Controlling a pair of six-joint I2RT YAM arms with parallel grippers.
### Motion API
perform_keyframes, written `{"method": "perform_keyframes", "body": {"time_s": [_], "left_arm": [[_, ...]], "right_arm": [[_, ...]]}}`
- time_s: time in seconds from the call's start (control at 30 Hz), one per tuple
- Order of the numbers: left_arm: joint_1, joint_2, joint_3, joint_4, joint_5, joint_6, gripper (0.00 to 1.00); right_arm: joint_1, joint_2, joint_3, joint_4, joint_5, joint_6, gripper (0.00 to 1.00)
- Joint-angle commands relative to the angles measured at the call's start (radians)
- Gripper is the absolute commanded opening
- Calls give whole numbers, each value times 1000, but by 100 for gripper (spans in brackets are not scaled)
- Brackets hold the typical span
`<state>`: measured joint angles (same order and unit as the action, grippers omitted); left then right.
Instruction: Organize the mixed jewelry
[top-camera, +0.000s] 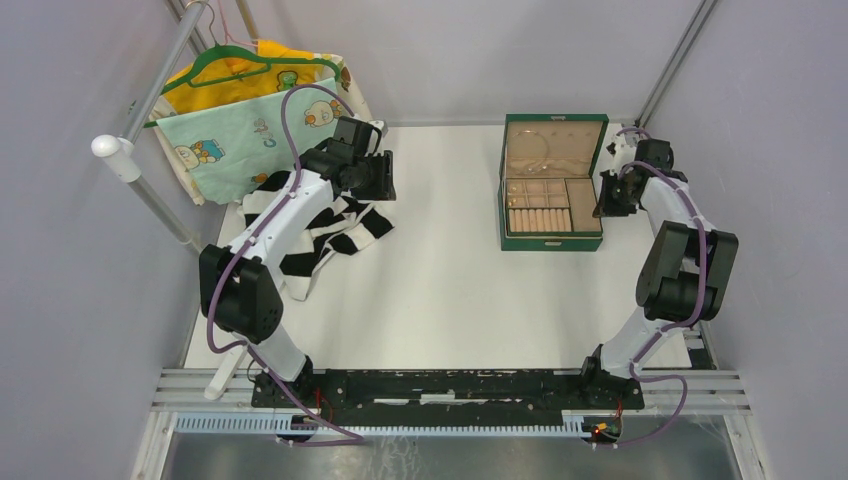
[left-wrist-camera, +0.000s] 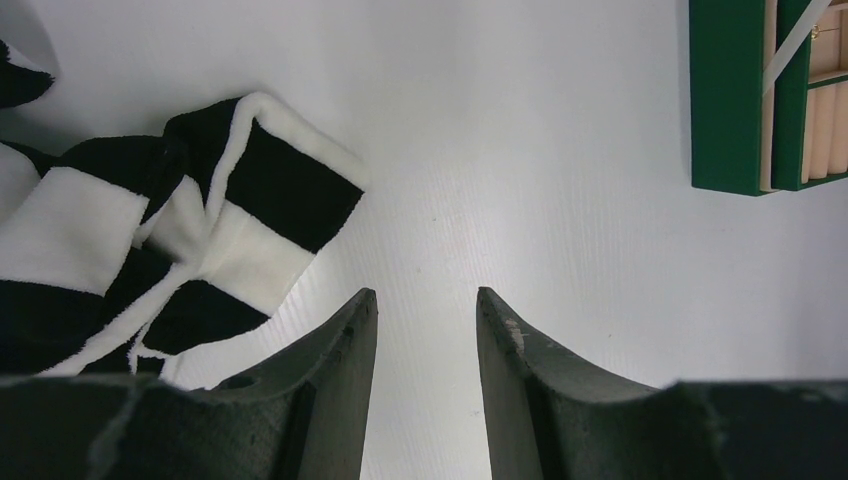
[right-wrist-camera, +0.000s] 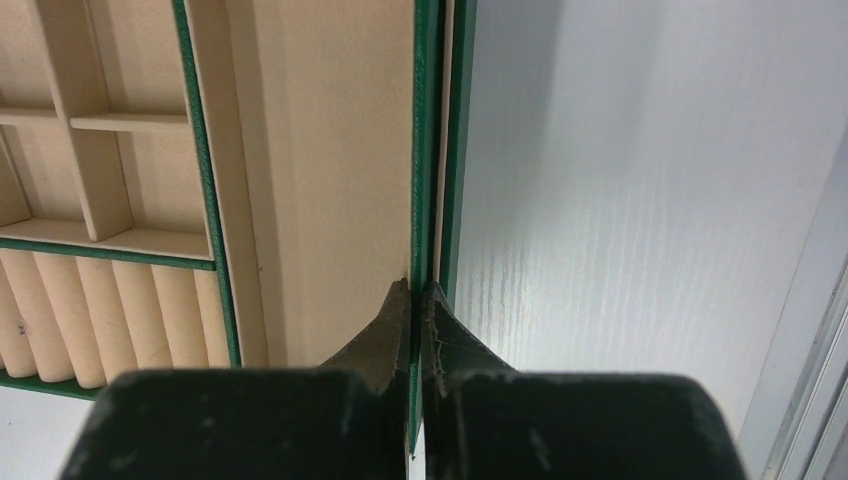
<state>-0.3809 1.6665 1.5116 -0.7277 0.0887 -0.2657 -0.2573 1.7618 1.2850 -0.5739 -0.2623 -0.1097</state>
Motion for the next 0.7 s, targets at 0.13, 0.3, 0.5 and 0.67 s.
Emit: {"method": "perform_keyframes", "body": {"time_s": [0.13, 0.3, 0.5, 0.67], "left_arm": [[7, -21, 22, 29, 22, -31, 48], [8, -18, 25, 29, 22, -30, 48], [8, -14, 27, 28, 23, -33, 48], [7, -11, 27, 28, 22, -32, 48]], "right_arm": [[17, 18, -33, -21, -64, -8, 0], [27, 35, -6, -37, -87, -8, 0], [49, 67, 18, -58, -58, 1, 0], [59, 77, 11, -66, -25, 2, 0]]}}
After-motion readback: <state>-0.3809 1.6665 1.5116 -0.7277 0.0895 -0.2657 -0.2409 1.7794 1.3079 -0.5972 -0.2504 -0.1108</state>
